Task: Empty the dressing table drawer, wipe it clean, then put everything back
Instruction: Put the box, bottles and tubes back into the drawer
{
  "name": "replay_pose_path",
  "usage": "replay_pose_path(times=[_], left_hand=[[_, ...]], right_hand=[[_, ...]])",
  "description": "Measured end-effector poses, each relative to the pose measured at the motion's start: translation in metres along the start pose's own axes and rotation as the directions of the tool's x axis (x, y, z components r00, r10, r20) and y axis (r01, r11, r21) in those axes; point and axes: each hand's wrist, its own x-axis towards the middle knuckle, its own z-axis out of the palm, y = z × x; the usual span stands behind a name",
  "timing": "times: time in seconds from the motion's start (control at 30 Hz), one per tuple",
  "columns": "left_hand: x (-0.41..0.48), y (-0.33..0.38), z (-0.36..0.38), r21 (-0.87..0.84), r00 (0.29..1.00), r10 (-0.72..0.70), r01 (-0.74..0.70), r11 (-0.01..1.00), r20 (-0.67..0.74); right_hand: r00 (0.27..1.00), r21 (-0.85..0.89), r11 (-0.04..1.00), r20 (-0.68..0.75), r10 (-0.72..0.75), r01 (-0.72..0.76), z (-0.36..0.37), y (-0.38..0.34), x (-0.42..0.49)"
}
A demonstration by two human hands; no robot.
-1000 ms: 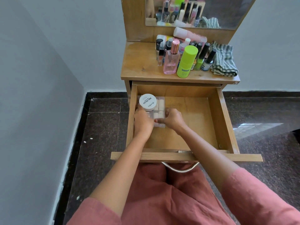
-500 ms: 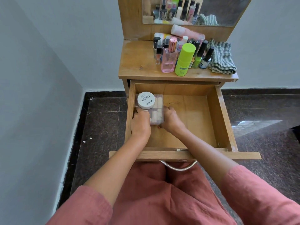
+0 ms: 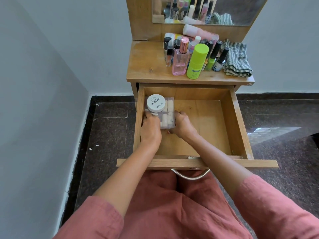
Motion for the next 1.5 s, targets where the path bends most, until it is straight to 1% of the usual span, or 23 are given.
replay_pose_path(times=[0.07,0.13,0.23,0.27,0.33,0.47,0.57,0.73,0.93,1.13,1.27,1.37,1.43,1.5], left_hand=[[-0.002,-0.002,-0.002,-0.082,0.999,0.015,-0.017,0.997,-0.029],[-0.005,-0.002,-0.003,-0.121,0.998,0.024,-0.032,0.992,-0.062],[-0.003,-0.001,-0.003,-0.151,0.997,0.029,-0.039,0.988,-0.073],[-0.002,-0.002,-0.003,-0.164,0.997,0.031,-0.042,0.986,-0.07],[0.003,-0.003,-0.003,-0.185,0.998,0.032,-0.042,0.982,-0.061],[0.007,-0.002,-0.001,-0.212,0.998,0.038,-0.049,0.976,-0.053],[0.009,-0.002,0.001,-0.234,0.998,0.015,-0.028,0.972,-0.06],[0.011,0.0,0.001,-0.269,0.998,-0.018,0.002,0.963,-0.058],[0.008,0.002,-0.003,-0.358,0.997,-0.063,0.04,0.933,-0.052],[0.006,0.003,-0.005,-0.381,0.997,-0.047,0.017,0.925,-0.069],[0.003,0.005,-0.012,-0.345,0.992,-0.024,-0.02,0.938,-0.121],[-0.003,0.008,-0.025,-0.366,0.977,0.004,-0.084,0.927,-0.214],[-0.005,0.014,-0.037,-0.422,0.951,0.016,-0.153,0.894,-0.31],[-0.001,0.023,-0.051,-0.53,0.926,0.007,-0.222,0.819,-0.376]], right_hand=[[1.0,0.009,1.0,0.009,0.03,-0.03,-0.007,-0.003,0.002],[0.997,0.036,0.998,-0.054,0.05,-0.048,-0.014,-0.008,0.007],[0.989,0.218,0.974,-0.118,0.09,-0.063,-0.017,-0.016,0.018],[0.986,0.252,0.966,-0.141,0.087,-0.049,-0.016,-0.019,0.022],[0.979,0.263,0.965,-0.191,0.065,-0.012,-0.011,-0.021,0.027],[0.969,0.316,0.945,-0.246,-0.002,0.082,-0.004,-0.027,0.028],[0.961,0.362,0.925,-0.275,-0.009,0.112,0.0,-0.033,0.029],[0.956,0.394,0.913,-0.292,0.011,0.11,0.004,-0.037,0.033],[0.952,0.425,0.899,-0.304,0.035,0.102,0.008,-0.036,0.032],[0.96,0.411,0.904,-0.281,-0.002,0.122,0.003,-0.037,0.029],[0.955,0.398,0.909,-0.297,-0.003,0.126,-0.006,-0.035,0.024],[0.925,0.385,0.912,-0.381,0.016,0.142,-0.019,-0.032,0.016],[0.866,0.367,0.904,-0.499,-0.007,0.219,-0.031,-0.031,0.006],[0.785,0.359,0.878,-0.618,-0.031,0.317,-0.048,-0.031,-0.003]])
